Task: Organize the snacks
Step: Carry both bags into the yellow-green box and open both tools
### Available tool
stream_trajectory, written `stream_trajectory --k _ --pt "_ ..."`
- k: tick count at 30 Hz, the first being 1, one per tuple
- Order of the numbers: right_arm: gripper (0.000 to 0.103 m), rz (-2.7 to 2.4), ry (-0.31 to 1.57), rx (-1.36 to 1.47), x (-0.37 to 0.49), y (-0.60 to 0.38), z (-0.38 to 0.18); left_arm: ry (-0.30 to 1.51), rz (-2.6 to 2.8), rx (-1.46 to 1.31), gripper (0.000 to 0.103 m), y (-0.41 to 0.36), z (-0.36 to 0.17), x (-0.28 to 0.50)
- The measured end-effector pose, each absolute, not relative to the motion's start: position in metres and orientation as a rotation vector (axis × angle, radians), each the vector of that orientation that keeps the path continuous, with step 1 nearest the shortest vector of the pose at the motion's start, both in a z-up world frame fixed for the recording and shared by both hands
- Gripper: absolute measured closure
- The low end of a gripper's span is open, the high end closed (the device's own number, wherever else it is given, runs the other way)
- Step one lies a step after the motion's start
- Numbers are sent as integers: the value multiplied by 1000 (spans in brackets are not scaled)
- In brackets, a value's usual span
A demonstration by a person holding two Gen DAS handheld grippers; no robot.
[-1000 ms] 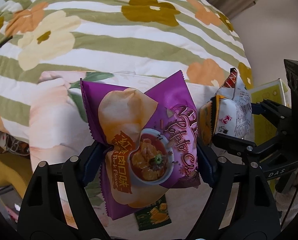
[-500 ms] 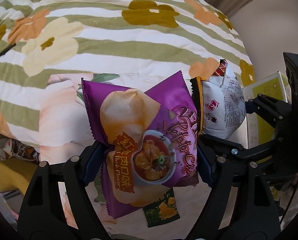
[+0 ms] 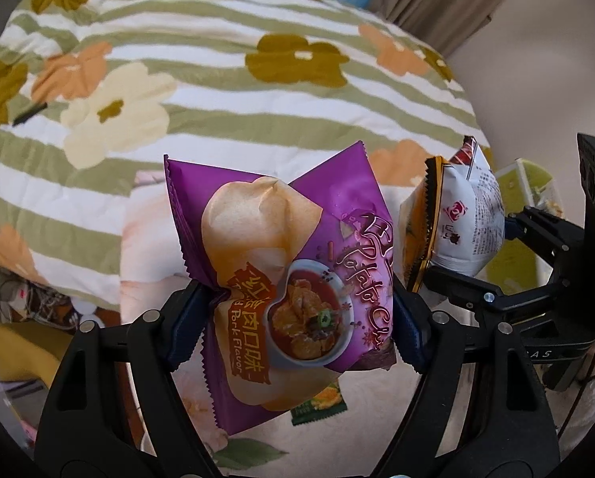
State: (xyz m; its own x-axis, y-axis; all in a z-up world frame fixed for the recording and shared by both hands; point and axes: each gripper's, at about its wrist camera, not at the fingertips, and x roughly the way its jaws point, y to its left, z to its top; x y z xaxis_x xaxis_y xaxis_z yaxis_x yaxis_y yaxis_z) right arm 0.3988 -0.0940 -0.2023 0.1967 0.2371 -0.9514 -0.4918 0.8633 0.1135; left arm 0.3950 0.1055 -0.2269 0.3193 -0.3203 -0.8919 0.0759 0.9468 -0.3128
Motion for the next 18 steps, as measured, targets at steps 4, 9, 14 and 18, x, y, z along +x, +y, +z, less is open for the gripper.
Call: stream_trajectory --k 4,9,14,18 --pt "29 481 1234 -198 384 -101 -176 1170 -288 -212 26 102 -194 384" --pt "29 408 1160 -125 358 -122 -133 1104 -357 -184 26 84 -154 375" --pt "29 309 1098 -49 330 -161 -94 1046 -443 -139 26 45 -116 369" --pt "29 233 1055 -12 307 -203 -68 1010 -494 -118 26 3 -93 360"
